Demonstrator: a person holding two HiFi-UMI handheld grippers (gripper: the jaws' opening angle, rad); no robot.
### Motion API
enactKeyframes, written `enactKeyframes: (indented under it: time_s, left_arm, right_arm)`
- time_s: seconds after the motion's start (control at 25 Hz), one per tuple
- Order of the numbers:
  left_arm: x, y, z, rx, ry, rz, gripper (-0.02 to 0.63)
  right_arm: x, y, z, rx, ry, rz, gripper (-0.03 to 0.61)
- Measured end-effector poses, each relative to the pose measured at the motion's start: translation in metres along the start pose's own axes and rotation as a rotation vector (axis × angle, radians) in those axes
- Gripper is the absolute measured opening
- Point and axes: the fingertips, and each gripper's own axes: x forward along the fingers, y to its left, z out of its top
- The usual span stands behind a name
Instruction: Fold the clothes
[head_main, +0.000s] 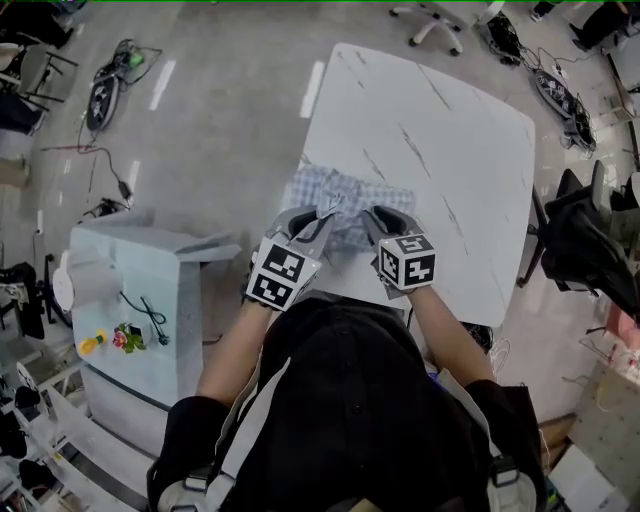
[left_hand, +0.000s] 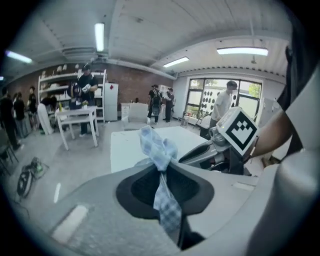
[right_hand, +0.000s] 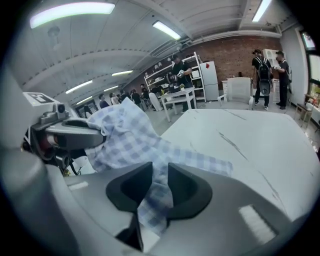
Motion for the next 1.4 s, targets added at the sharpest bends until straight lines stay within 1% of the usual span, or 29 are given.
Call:
enactKeyframes:
  time_s: [0.04,0.08,0.12,0.16,0.2,0.32,0.4,0.48,0.56,0.64,0.76,0.88,0.96,1.08,1.16,1.2,1.28,1.4]
  left_arm:
    - [-0.005,0.001,0.000,0.045,-0.013,0.010,0.051]
    - [-0.007,0.003,-0.004,0.067,-0.014,0.015,0.051]
    - [-0.008,0.005,-0.010,0.061,-0.004,0.016,0.052]
    - [-0.008,0.008,-0.019,0.031,0.010,0.012,0.052]
    - [-0.007,0.012,-0.028,-0.020,0.024,0.005,0.052]
    - [-0.005,0.027,-0.056,-0.213,0.048,-0.017,0.054]
    - [-0.003,0.037,-0.069,-0.307,0.042,-0.034,0.054]
    - [-0.002,0.046,-0.078,-0.357,0.025,-0.050,0.055]
    - [0.001,0.054,-0.088,-0.374,0.025,-0.056,0.061]
    - [0.003,0.061,-0.099,-0.380,0.055,-0.060,0.082]
    - [-0.003,0.070,-0.114,-0.387,0.104,-0.058,0.149]
    - [-0.015,0.080,-0.124,-0.392,0.127,-0.033,0.185]
    - [-0.021,0.086,-0.124,-0.393,0.126,-0.008,0.189]
    - [-0.026,0.093,-0.110,-0.357,0.095,0.023,0.196]
    - [-0.029,0.094,-0.091,-0.318,0.058,0.036,0.196]
    - [-0.030,0.092,-0.080,-0.298,0.041,0.030,0.196]
    - [-0.026,0.082,-0.059,-0.261,0.025,-0.008,0.196]
    - [-0.013,0.064,-0.040,-0.197,0.046,-0.077,0.196]
  right_arm:
    - [0.004,0.004,-0.002,-0.012,0.011,-0.003,0.106]
    - [0.008,0.008,-0.004,-0.020,0.024,-0.007,0.106]
    - [0.012,0.010,-0.006,-0.025,0.038,-0.011,0.106]
    - [0.016,0.012,-0.009,-0.027,0.052,-0.015,0.106]
    - [0.019,0.014,-0.011,-0.027,0.064,-0.019,0.106]
    - [0.028,0.016,-0.017,-0.023,0.095,-0.031,0.106]
    - [0.032,0.018,-0.020,-0.022,0.109,-0.042,0.106]
    - [0.037,0.019,-0.025,-0.023,0.118,-0.052,0.103]
    - [0.041,0.019,-0.028,-0.025,0.128,-0.062,0.103]
    - [0.045,0.017,-0.032,-0.028,0.143,-0.078,0.103]
    - [0.050,0.011,-0.036,-0.032,0.163,-0.116,0.103]
    - [0.054,0.006,-0.042,-0.049,0.186,-0.147,0.103]
    - [0.057,0.005,-0.047,-0.064,0.202,-0.158,0.103]
    - [0.059,0.004,-0.048,-0.063,0.207,-0.156,0.103]
    - [0.057,0.006,-0.044,-0.050,0.195,-0.147,0.103]
    - [0.054,0.007,-0.041,-0.043,0.186,-0.143,0.103]
    - [0.045,0.007,-0.032,-0.036,0.160,-0.141,0.107]
    - [0.031,0.000,-0.017,-0.051,0.121,-0.162,0.110]
